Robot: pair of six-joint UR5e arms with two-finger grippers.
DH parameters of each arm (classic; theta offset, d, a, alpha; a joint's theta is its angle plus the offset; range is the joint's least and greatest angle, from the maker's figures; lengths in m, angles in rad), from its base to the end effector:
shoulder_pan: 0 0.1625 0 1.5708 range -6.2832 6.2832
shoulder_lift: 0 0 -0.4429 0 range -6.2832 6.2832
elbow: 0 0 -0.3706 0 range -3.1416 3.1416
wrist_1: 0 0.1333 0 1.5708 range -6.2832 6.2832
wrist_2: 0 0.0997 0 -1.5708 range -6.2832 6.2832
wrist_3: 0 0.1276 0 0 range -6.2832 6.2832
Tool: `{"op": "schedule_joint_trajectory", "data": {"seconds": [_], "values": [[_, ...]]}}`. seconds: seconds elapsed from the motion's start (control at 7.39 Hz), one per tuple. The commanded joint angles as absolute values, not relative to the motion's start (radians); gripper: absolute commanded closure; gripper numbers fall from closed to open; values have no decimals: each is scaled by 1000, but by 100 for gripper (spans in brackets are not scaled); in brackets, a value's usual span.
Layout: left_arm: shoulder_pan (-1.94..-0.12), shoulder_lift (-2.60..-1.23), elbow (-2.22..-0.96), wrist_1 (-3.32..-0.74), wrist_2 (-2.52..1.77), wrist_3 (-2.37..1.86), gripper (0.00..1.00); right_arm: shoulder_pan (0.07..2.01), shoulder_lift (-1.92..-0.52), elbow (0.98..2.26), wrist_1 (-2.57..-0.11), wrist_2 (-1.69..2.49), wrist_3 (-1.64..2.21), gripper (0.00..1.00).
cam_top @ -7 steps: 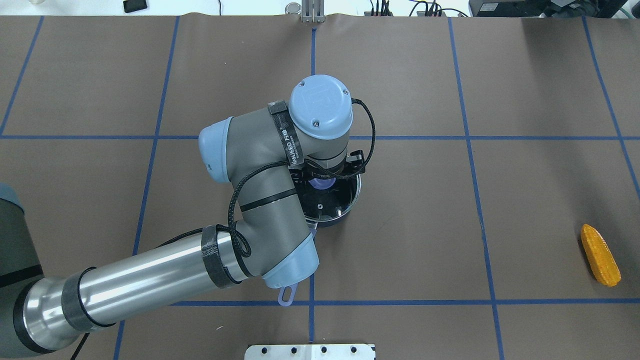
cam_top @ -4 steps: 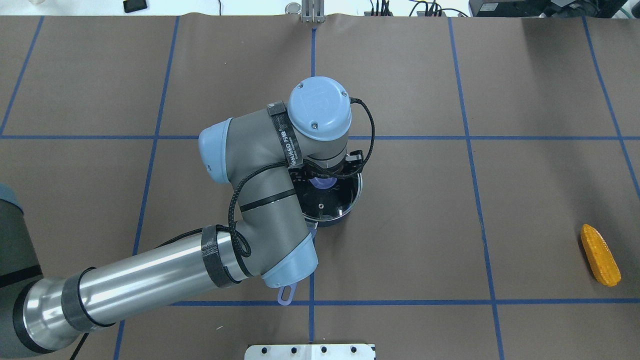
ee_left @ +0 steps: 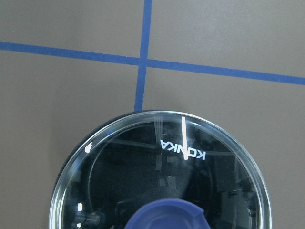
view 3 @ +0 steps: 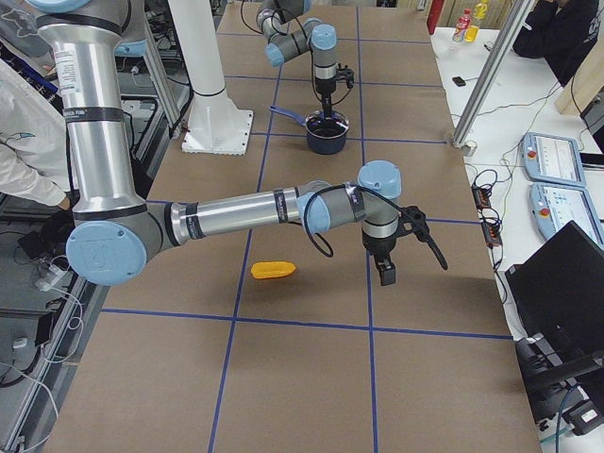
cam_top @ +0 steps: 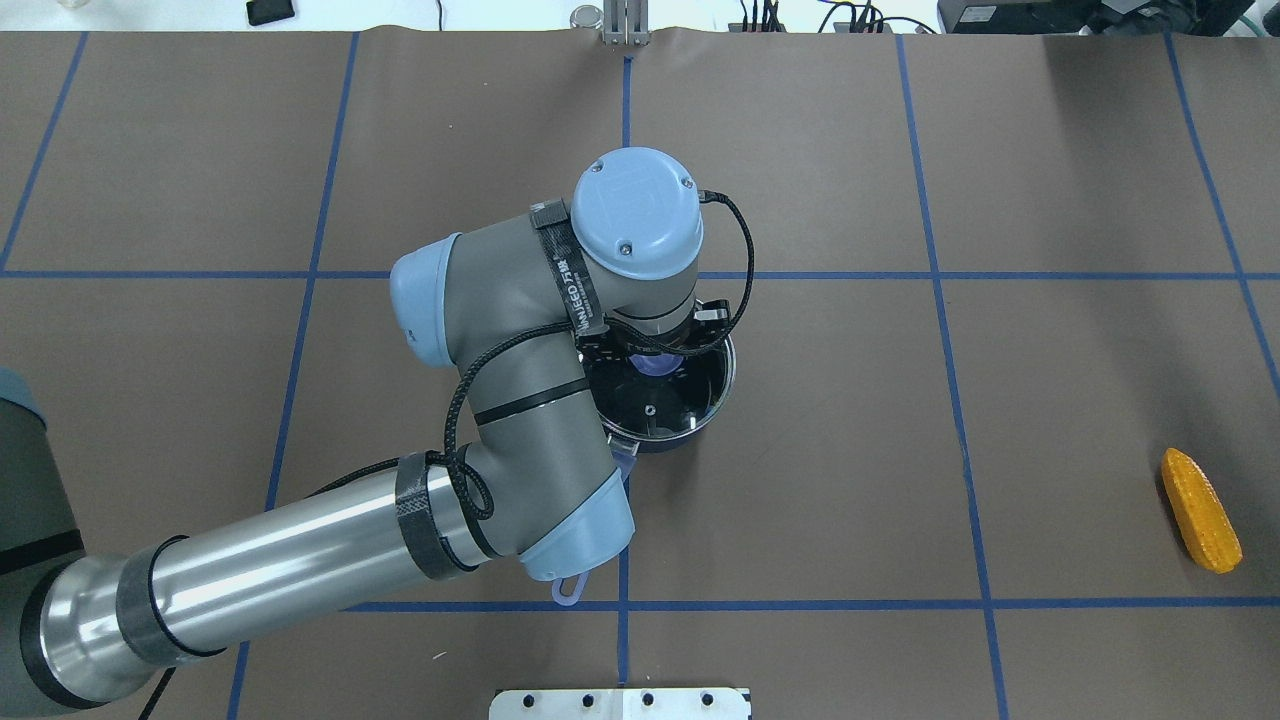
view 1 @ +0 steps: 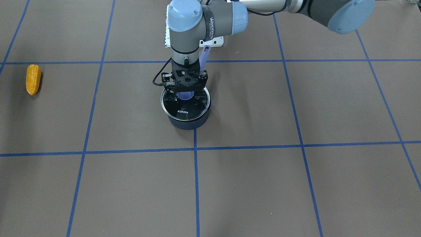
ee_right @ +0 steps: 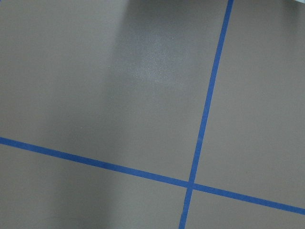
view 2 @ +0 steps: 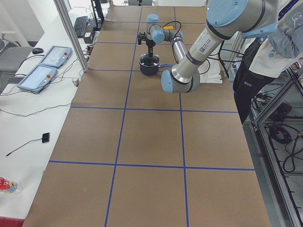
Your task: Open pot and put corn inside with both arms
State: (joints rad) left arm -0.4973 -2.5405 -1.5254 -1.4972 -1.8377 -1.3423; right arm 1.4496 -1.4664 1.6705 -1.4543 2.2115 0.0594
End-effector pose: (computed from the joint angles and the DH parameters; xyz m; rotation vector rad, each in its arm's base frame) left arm 0.6088 -0.4438 0.1234 0.0659 0.8796 -0.1376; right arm -0.0082 -0.5389 0.5935 0.2512 -0.6609 -0.1619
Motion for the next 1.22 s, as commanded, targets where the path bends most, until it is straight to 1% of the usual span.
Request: {"op": "schedule_joint_trajectory", "data": {"seconds": [0.0, 0.14, 0.27, 0.41, 0.54, 0.68, 0.81, 1.08], "values": [[-503, -2499, -1641, -1451, -1838, -1341, 100, 1450, -1466, 1671, -1454, 2212, 60, 0], [-521, -2465, -1731, -1378, -1841, -1303, 100, 1451, -1466, 1671, -1456, 2212, 60, 0], [-534, -2392, -1846, -1320, -1841, -1213, 100, 1450, -1466, 1671, -1456, 2212, 60, 0], [-575, -2287, -1937, -1316, -1842, -1127, 100, 1450, -1466, 1671, -1454, 2212, 60, 0], [-621, -2202, -1986, -1319, -1847, -1015, 100, 1444, -1466, 1672, -1456, 2214, 60, 0], [-667, -2121, -1997, -1342, -1847, -937, 100, 1439, -1466, 1672, -1456, 2212, 61, 0], [-704, -2015, -1997, -1452, -1851, -860, 100, 1439, -1468, 1672, -1456, 2212, 63, 0], [-783, -1752, -1990, -1737, -1969, -726, 100, 1437, -1468, 1672, -1456, 2210, 63, 0]]}}
